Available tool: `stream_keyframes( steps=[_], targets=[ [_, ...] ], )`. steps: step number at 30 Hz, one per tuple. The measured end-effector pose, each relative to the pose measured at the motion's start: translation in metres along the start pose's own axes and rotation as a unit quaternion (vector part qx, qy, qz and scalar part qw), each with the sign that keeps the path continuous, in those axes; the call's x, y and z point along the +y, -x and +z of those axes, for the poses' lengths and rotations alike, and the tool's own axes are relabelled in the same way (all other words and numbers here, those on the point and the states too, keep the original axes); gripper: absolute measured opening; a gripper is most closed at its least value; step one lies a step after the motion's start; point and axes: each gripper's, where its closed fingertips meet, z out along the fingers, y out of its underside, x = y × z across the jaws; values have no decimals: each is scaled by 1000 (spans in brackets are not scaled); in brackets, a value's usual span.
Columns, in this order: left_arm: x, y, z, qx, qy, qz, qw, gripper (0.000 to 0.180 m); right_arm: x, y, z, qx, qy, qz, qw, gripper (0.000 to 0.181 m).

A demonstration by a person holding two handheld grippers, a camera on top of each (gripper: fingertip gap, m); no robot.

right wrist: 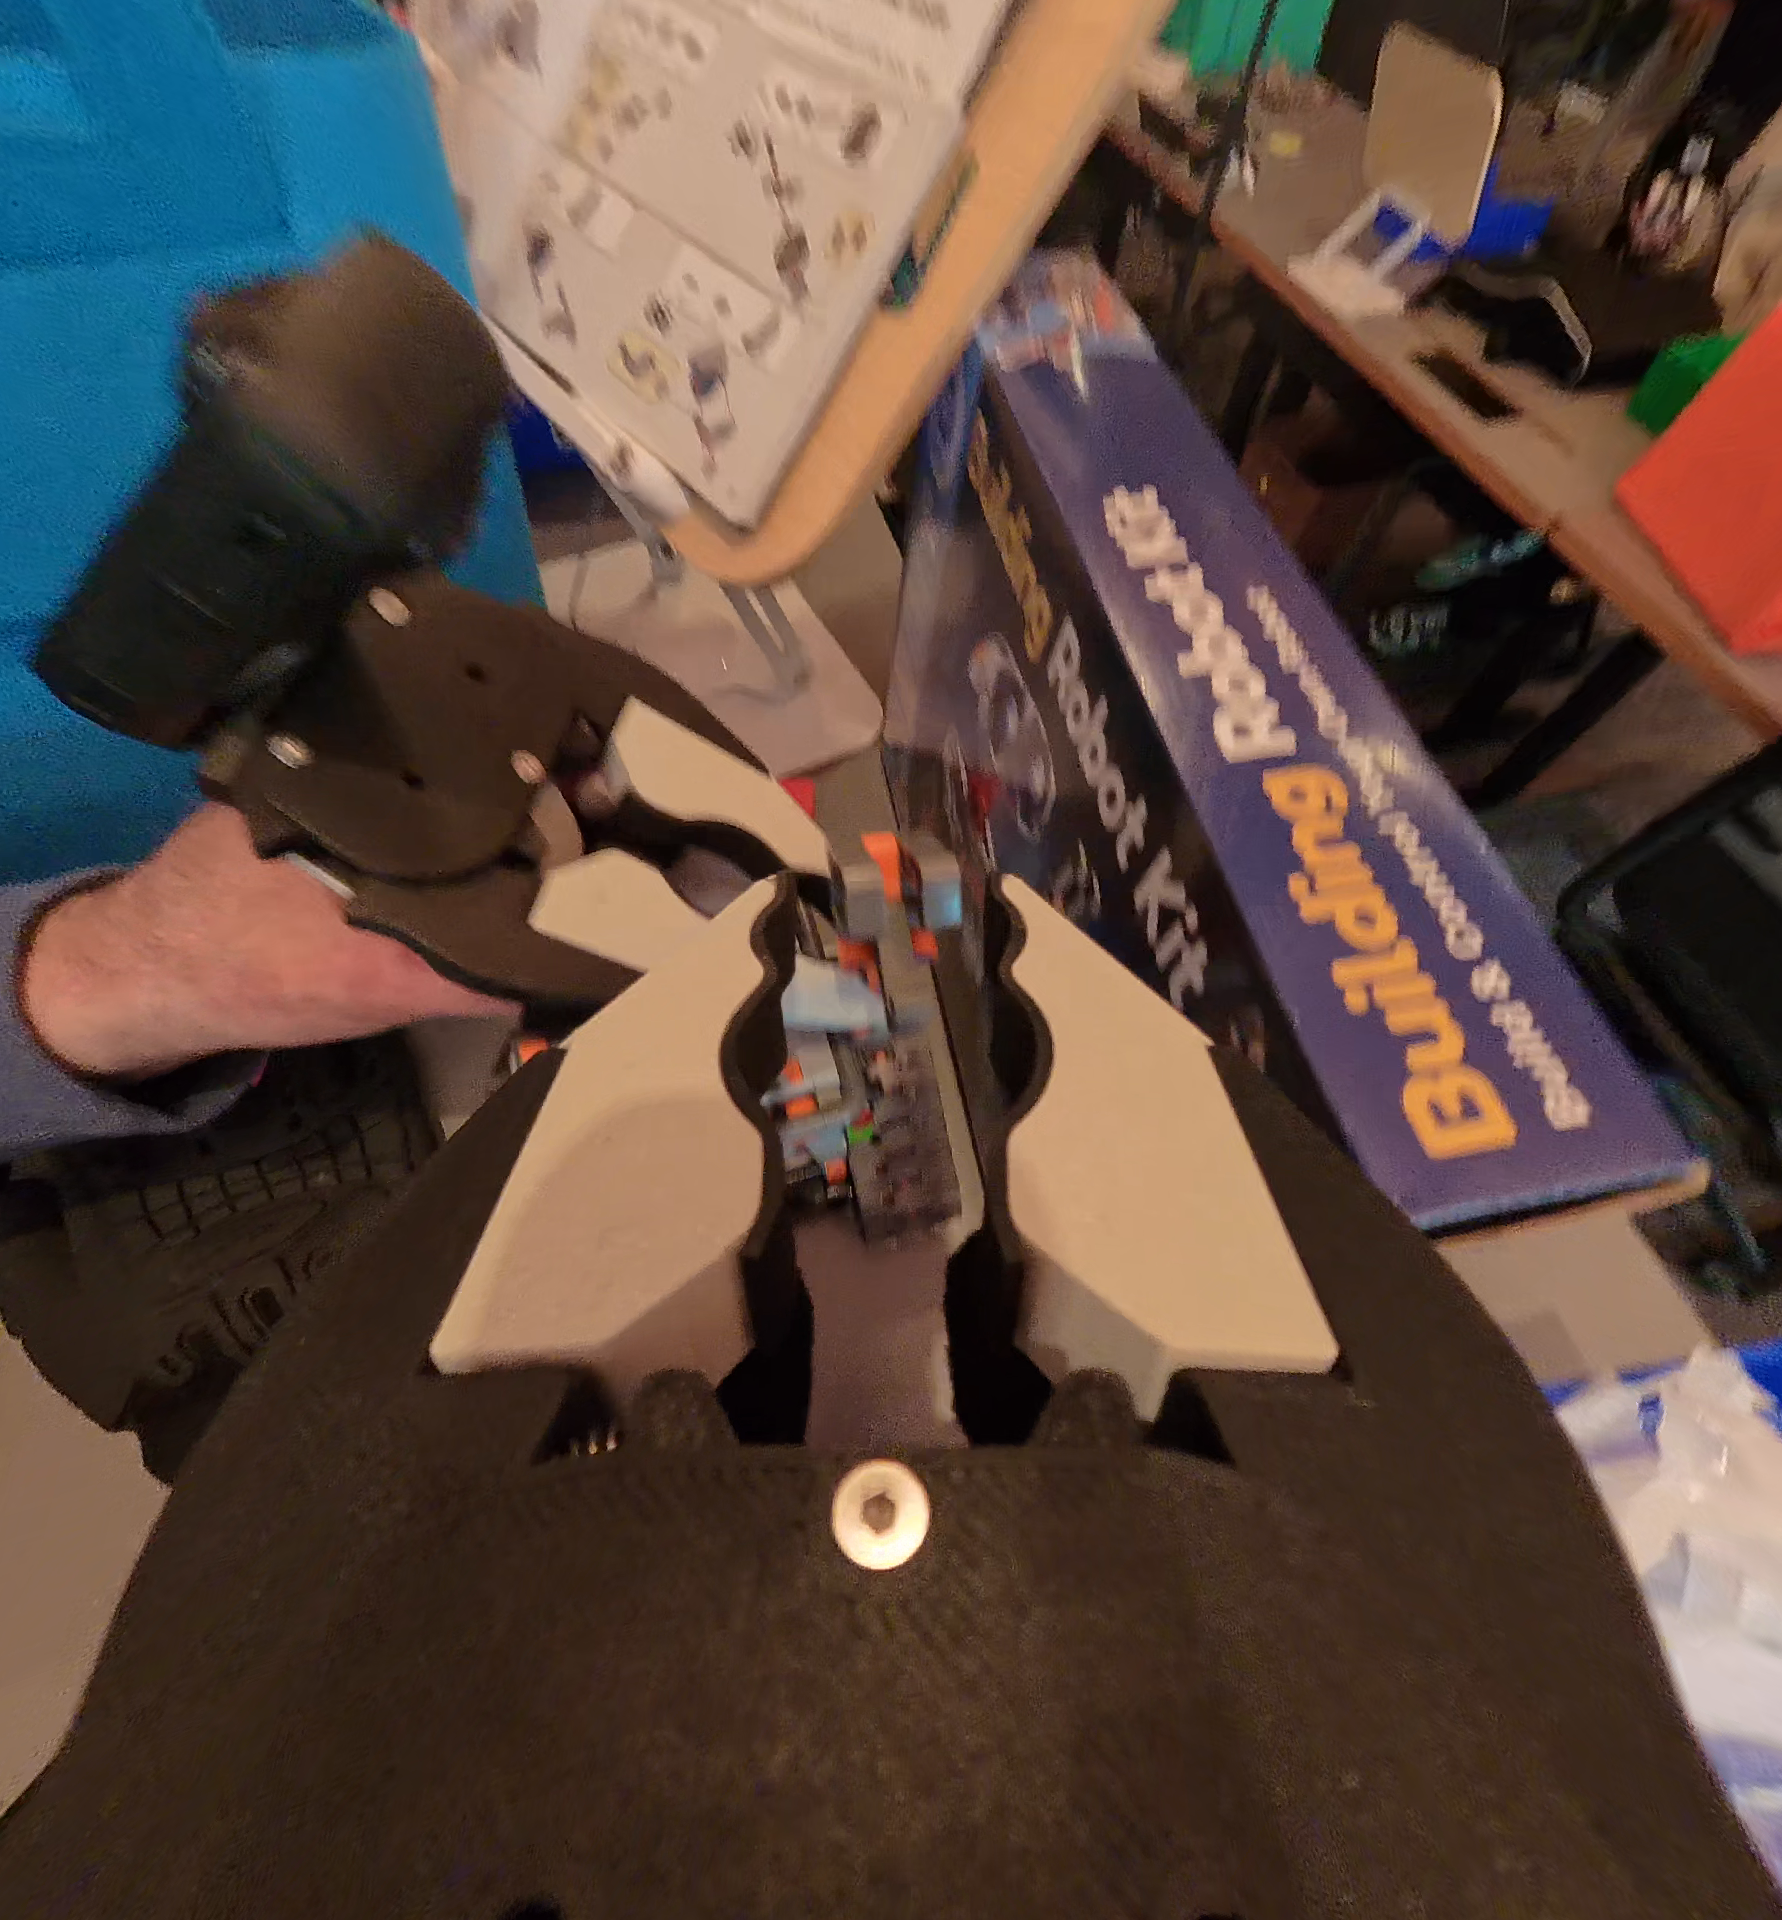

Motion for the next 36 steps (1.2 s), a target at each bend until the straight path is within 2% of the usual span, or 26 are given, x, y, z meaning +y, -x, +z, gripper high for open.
stream_keyframes(
  steps=[3,6,8,17,28,34,36],
  targets=[
    [0,0,0,1,-2,-2,1000,15,-15,1,5,-1,-3,-12,1000,30],
    [0,0,0,2,-2,-3,1000,15,-4,-5,15,-14,36,5,999,14],
    [0,-2,0,2,-2,0,1000,15,-1,-3,17,-24,34,10,999,7],
    [-1,0,0,23,-6,-37,999,14,-6,0,16,-8,-22,-19,1000,0],
    [-1,0,1,43,-3,-60,997,15,9,-16,23,37,-3,-41,998,0],
    [-2,0,0,62,-11,-78,995,14,3,-21,16,54,-28,-30,998,0],
    [-2,0,0,63,-15,-76,995,15,-3,-17,10,32,-37,-20,999,2]
  ],
)
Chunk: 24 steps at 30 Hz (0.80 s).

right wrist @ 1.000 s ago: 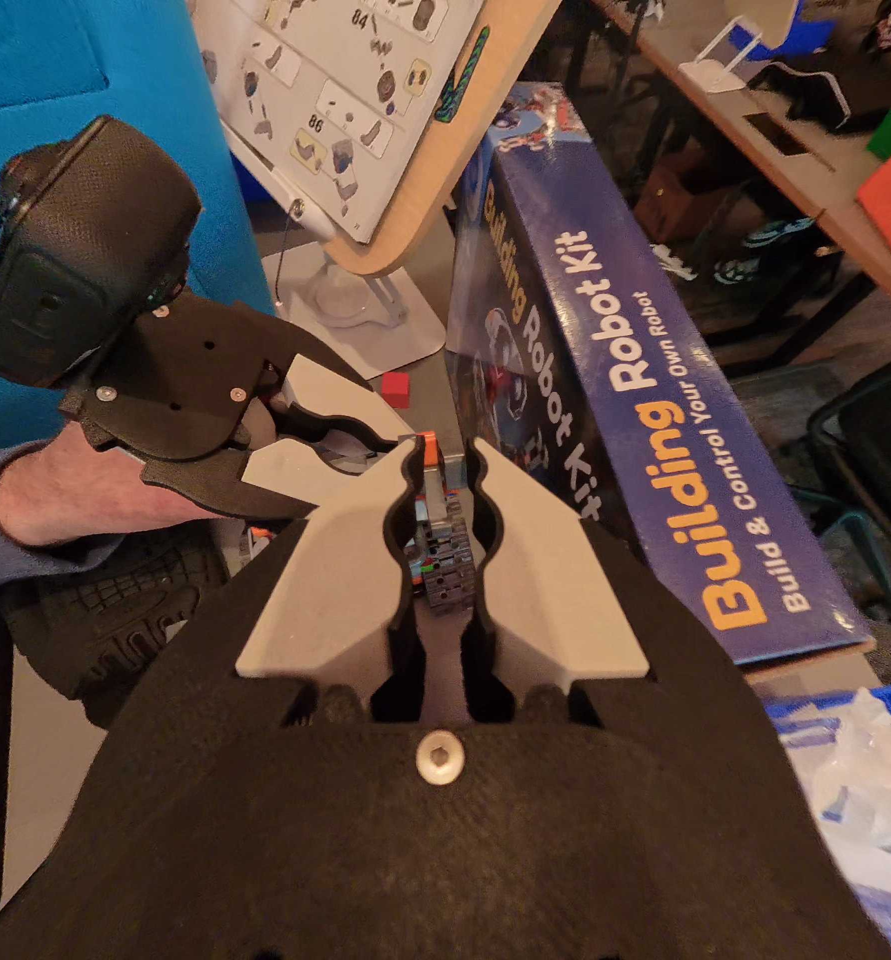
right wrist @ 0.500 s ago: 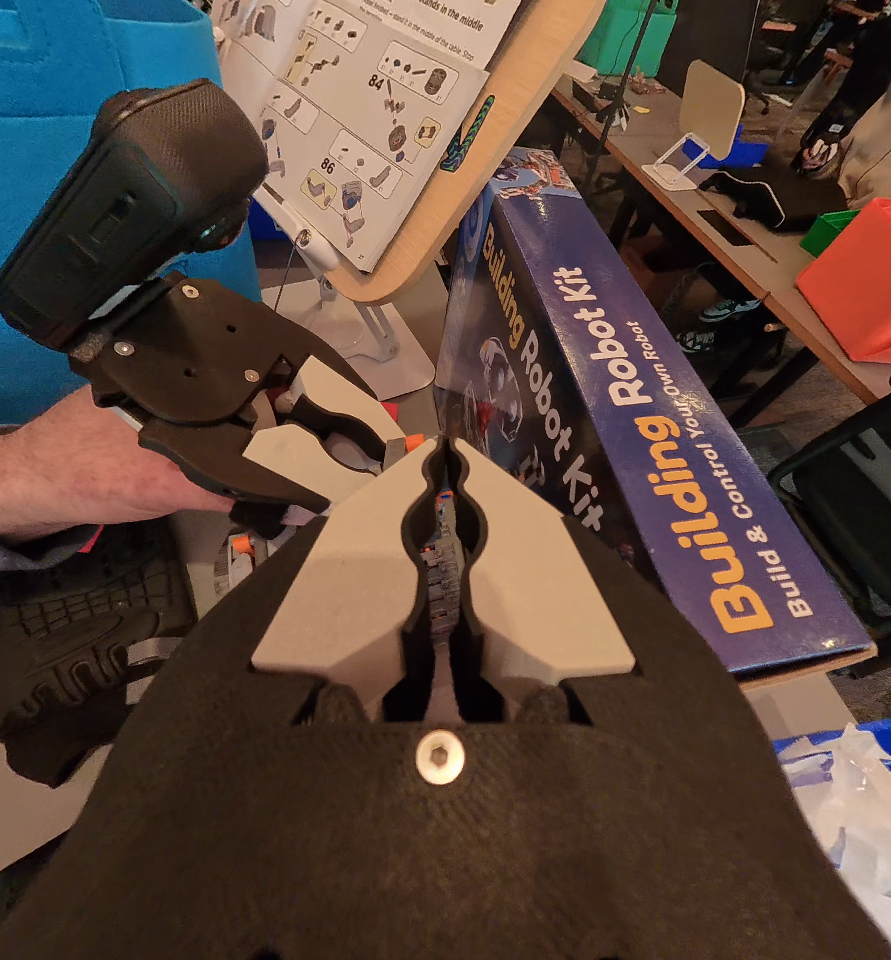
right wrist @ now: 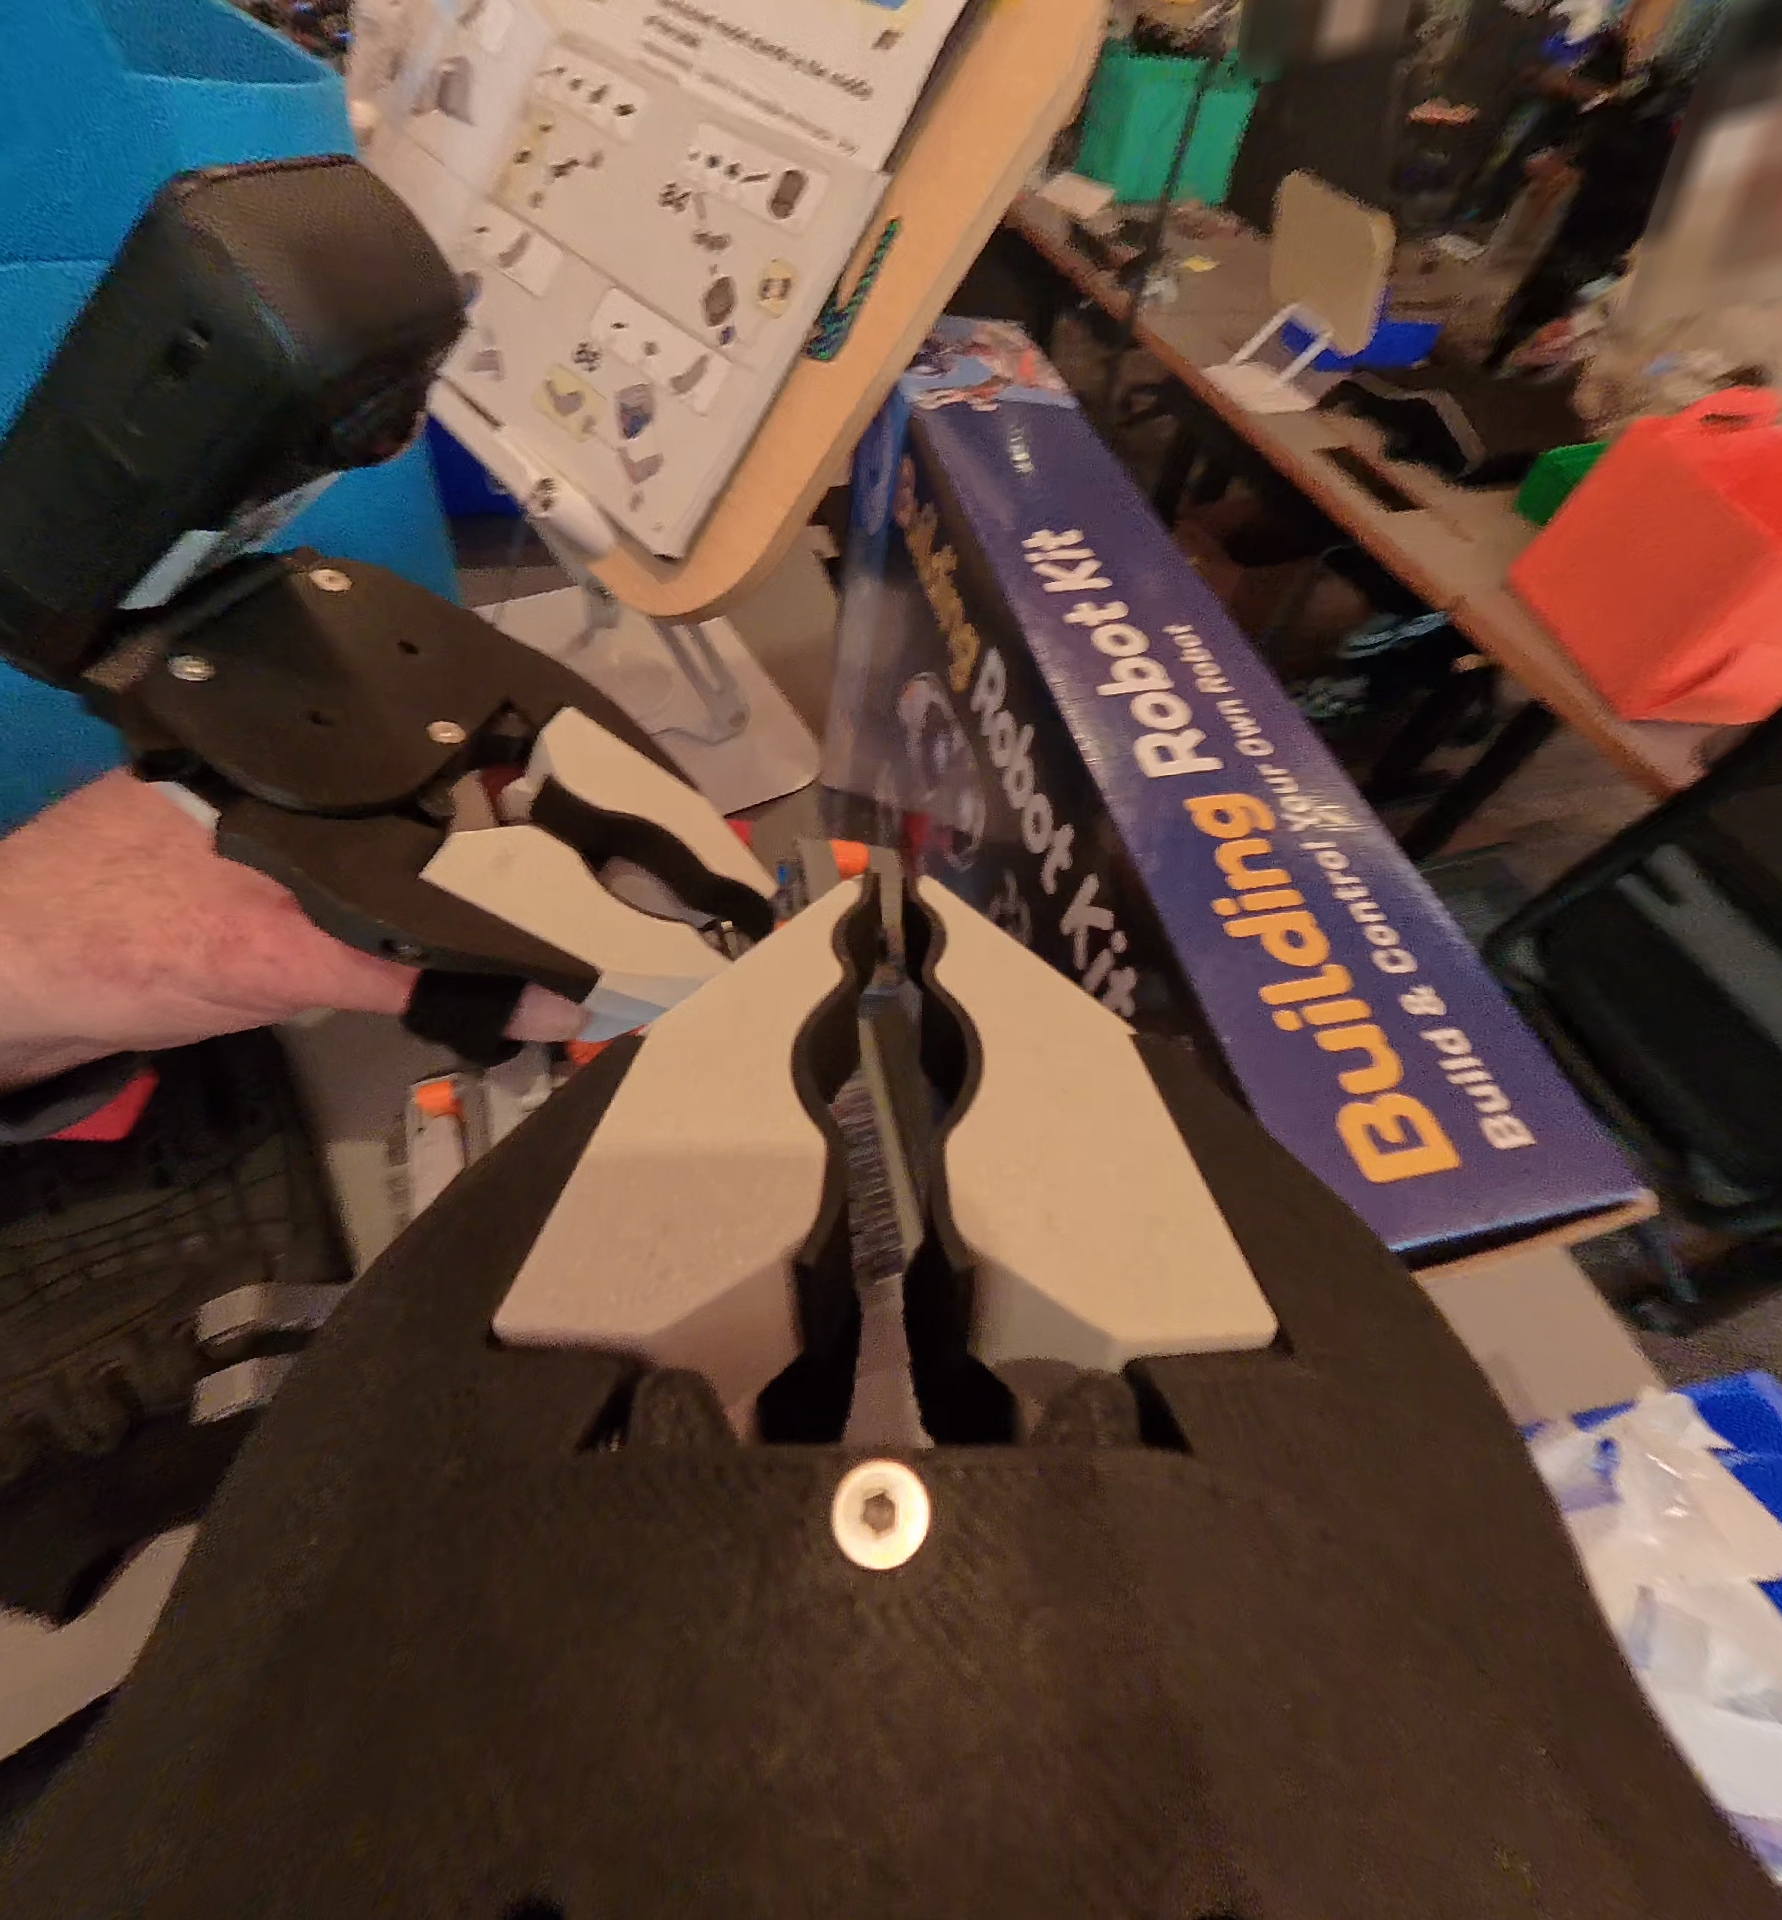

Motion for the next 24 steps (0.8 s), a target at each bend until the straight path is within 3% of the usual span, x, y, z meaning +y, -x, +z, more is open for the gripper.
stream_keyframes(
  steps=[2,4,12,16,18,19,24],
  targets=[
    [0,-1,0,0,2,4,1000,15,4,5,1,-20,23,2,1000,9],
    [0,-2,0,0,1,5,1000,15,7,11,3,-33,36,-8,999,0],
    [1,-3,1,-9,4,15,1000,15,5,25,12,-14,55,-73,996,0],
    [1,-2,1,-4,3,7,1000,15,-1,25,9,-14,41,-57,997,0],
    [0,-2,0,1,2,-1,1000,15,-7,23,-2,-18,26,-41,999,9],
    [0,-2,-1,3,1,-4,1000,15,-5,20,-4,-13,34,-40,999,26],
    [1,-4,0,-8,3,1,1000,15,18,22,9,-33,84,-52,995,37]
  ],
)
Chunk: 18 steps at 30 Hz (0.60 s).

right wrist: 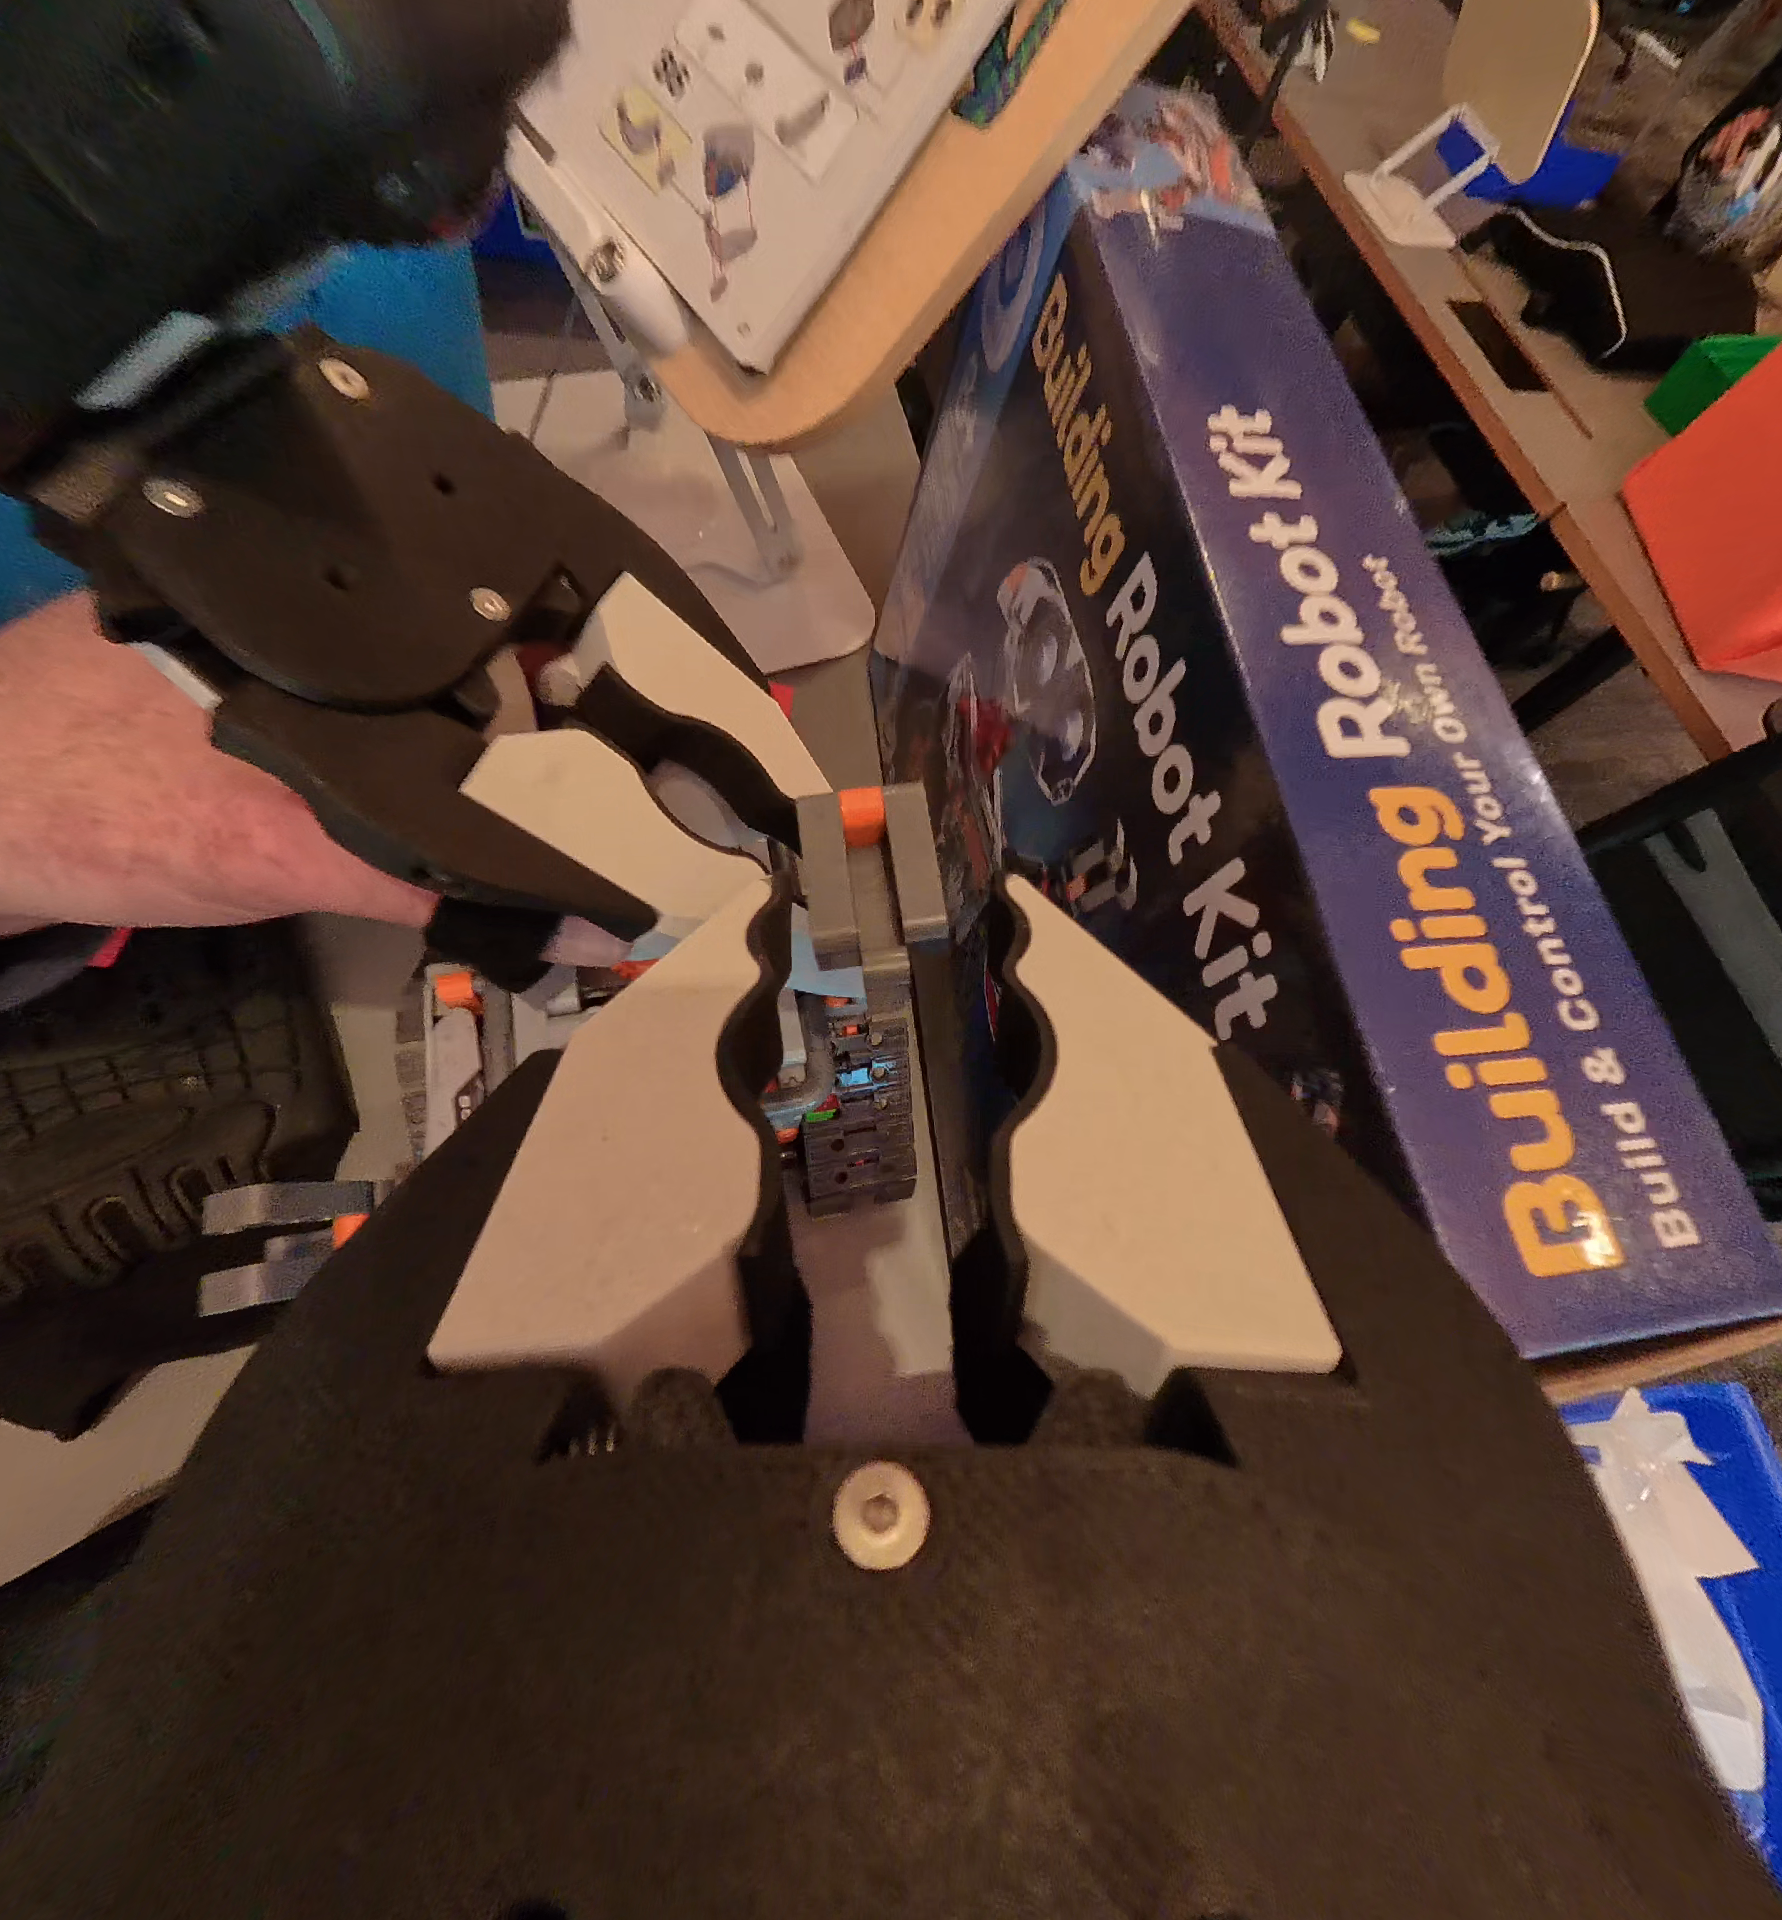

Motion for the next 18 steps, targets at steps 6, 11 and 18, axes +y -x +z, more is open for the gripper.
stream_keyframes(
  steps=[6,11,18],
  targets=[
    [0,-1,0,-1,-1,0,1000,14,5,0,9,-43,11,35,998,25],
    [1,0,0,-15,0,12,1000,14,6,0,11,-71,41,83,993,25],
    [3,0,0,-9,3,11,1000,17,8,-1,11,-61,74,58,994,26]
  ],
)
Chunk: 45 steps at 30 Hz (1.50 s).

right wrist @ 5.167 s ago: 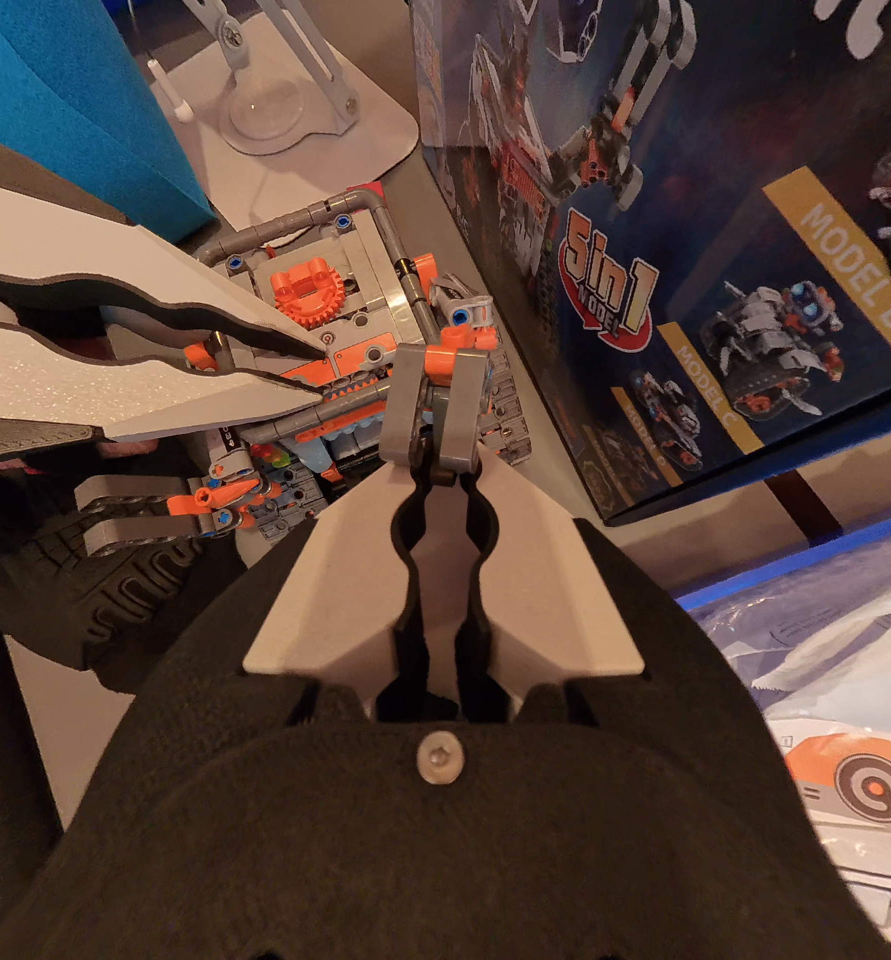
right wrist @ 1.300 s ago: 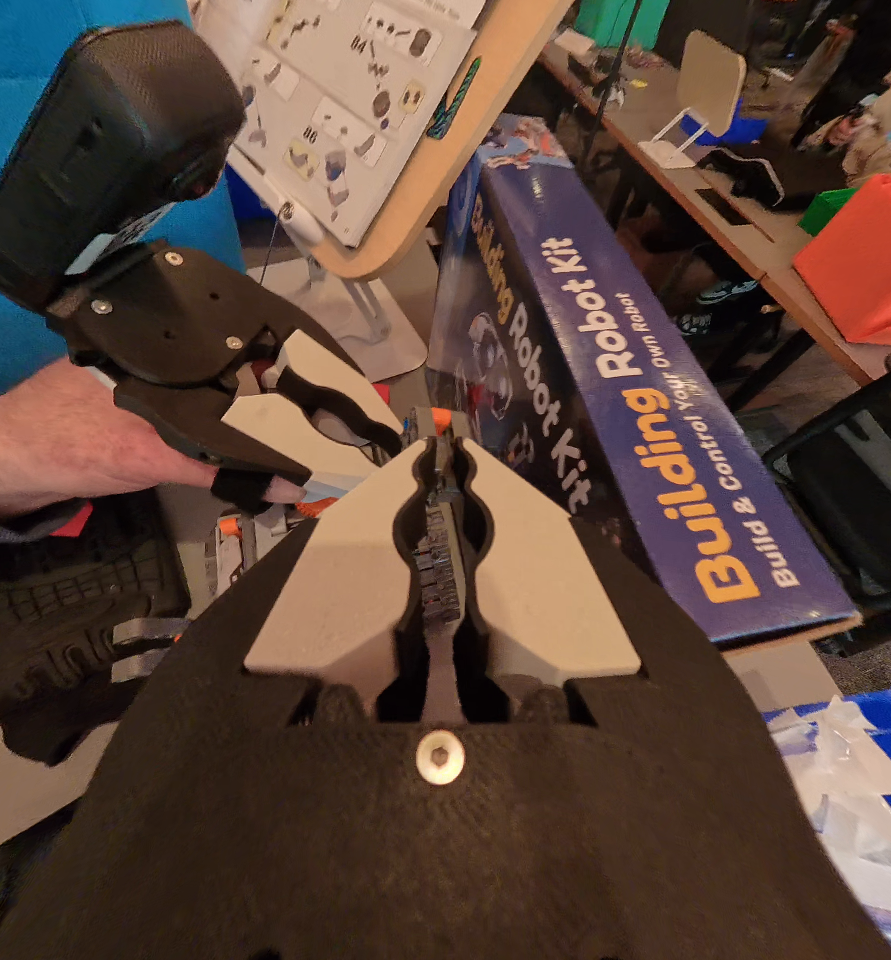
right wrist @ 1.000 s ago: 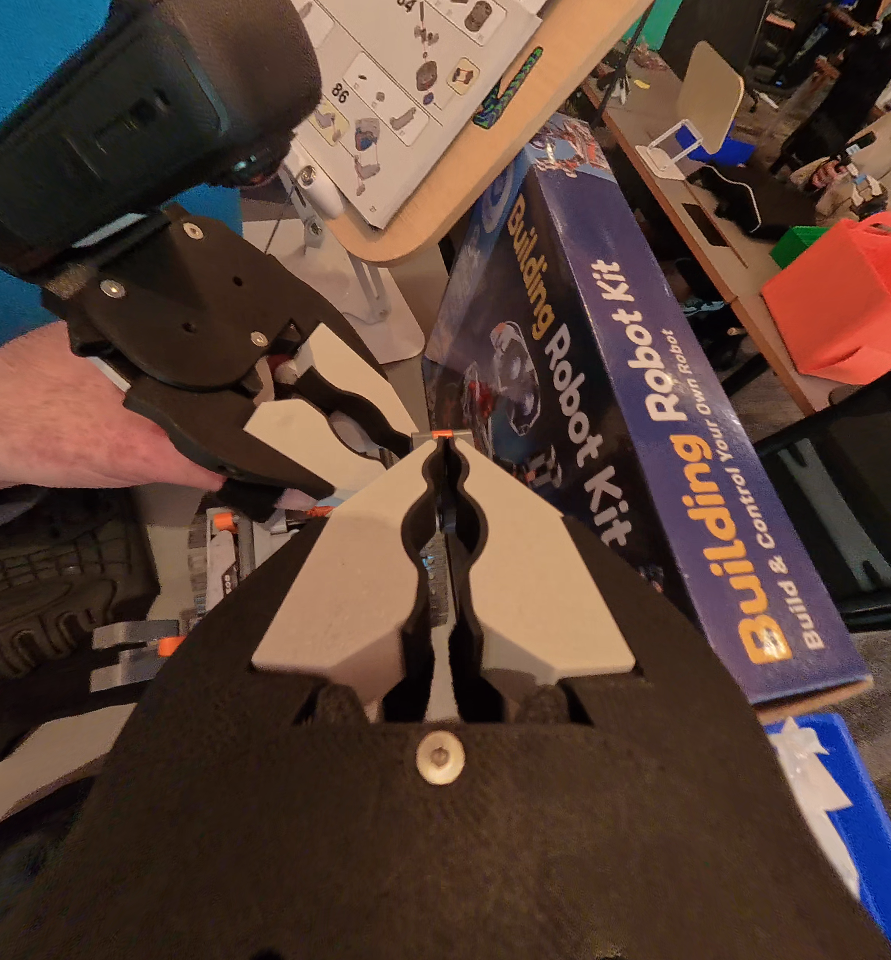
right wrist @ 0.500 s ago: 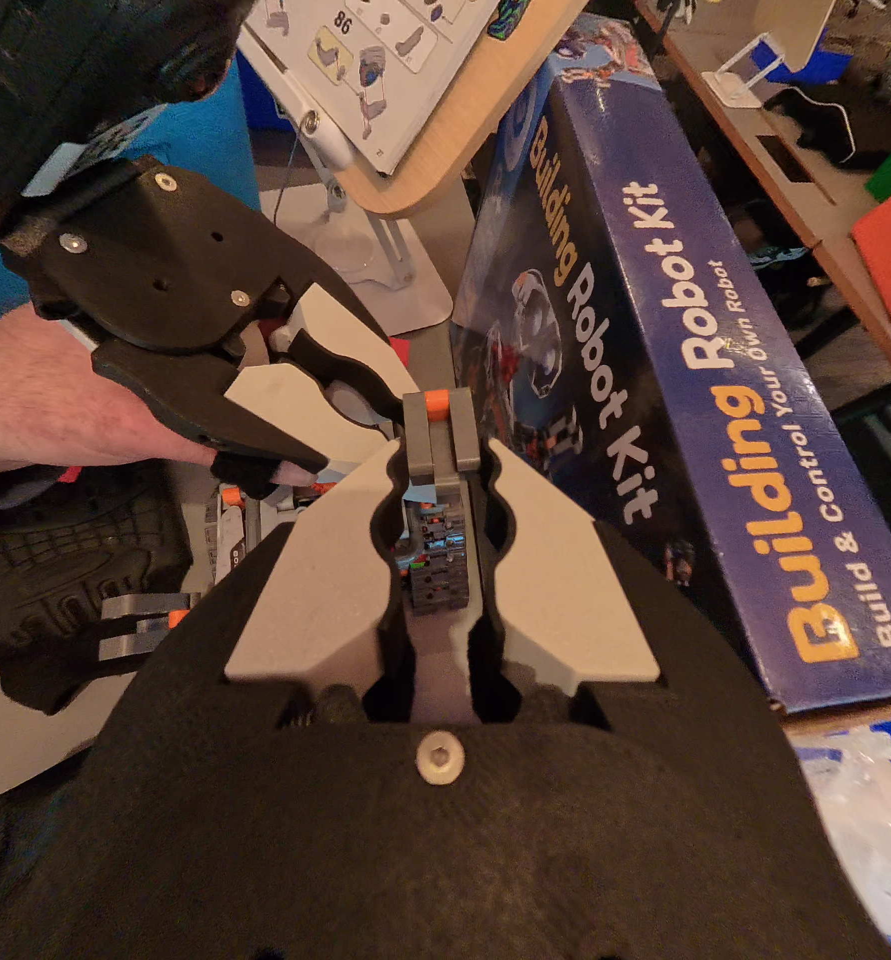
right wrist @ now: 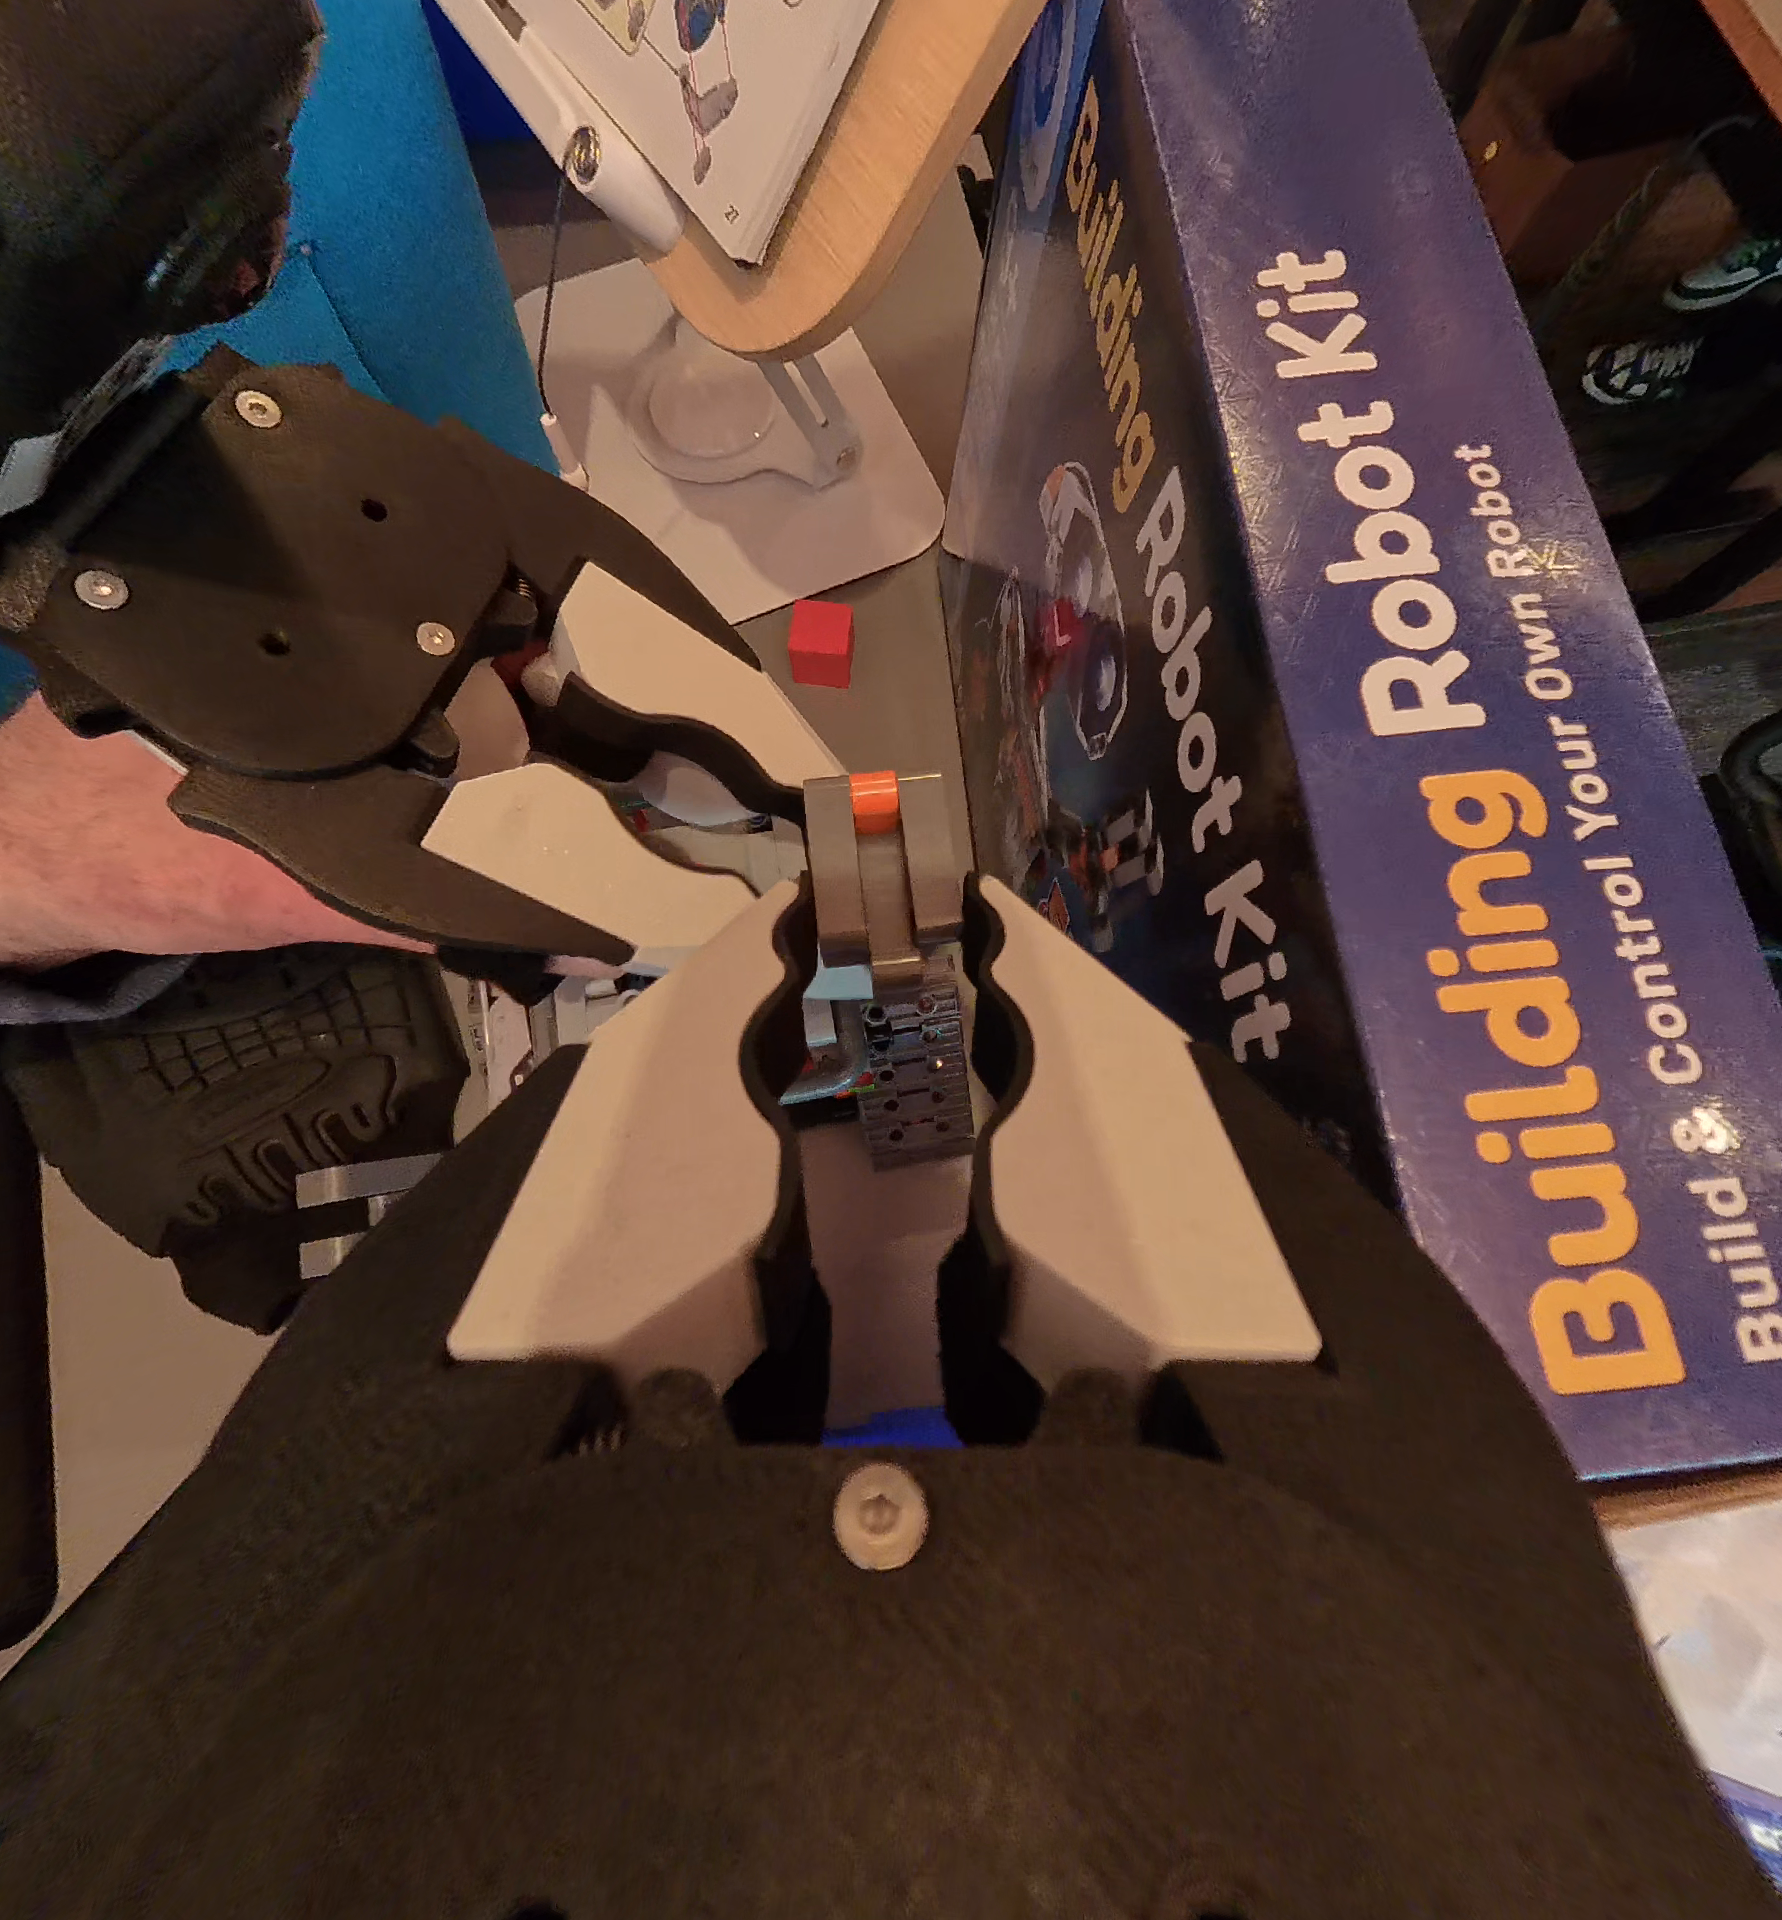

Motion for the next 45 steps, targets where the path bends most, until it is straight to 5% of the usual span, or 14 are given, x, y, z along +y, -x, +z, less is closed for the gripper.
stream_keyframes(
  steps=[2,10,22,28,41,45],
  targets=[
    [3,-1,-1,5,3,-10,1000,32,1,-1,0,2,6,1,1000,31],
    [30,8,-30,-15,11,-39,999,45,6,-1,-9,3,-7,20,1000,40],
    [52,-3,-48,3,-21,-78,997,22,82,34,-19,2,111,26,993,40],
    [44,-7,-78,-1,-112,-78,991,29,119,105,-29,-82,188,-3,979,46],
    [57,-26,-86,-2,-153,-45,987,37,184,136,40,-44,280,33,958,54],
    [55,-23,-91,-3,-174,-53,983,35,188,142,47,-46,293,30,955,32]
  ],
)
